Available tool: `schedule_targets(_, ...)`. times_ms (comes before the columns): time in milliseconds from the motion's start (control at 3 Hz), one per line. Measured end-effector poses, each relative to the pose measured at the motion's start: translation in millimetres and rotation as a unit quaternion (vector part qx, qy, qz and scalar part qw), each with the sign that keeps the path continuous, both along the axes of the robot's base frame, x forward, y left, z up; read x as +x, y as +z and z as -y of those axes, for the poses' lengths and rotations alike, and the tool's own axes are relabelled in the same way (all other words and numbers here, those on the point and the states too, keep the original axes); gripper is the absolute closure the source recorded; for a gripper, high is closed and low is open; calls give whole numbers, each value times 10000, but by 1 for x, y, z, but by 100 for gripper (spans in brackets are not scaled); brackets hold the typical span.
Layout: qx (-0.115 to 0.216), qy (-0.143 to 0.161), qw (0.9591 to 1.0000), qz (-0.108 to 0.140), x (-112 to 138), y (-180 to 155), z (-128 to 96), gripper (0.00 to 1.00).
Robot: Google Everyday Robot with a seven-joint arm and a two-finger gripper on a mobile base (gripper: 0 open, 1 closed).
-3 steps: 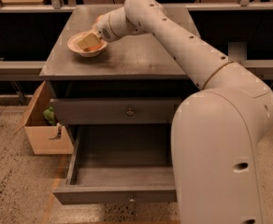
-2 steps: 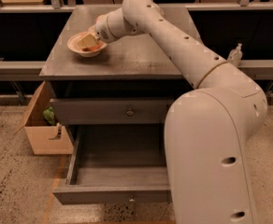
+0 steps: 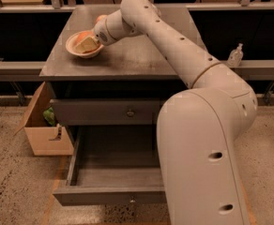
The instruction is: Place orange into middle drawer
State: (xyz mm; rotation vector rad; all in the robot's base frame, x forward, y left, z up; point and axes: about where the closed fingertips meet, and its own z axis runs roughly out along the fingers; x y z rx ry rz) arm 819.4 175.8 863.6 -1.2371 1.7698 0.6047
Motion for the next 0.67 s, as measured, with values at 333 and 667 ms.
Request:
schedule_targets(333,33,-31,10000,50,2,5,3,32)
schedule_targets(667,183,-172,9991,352,7,32,13,55)
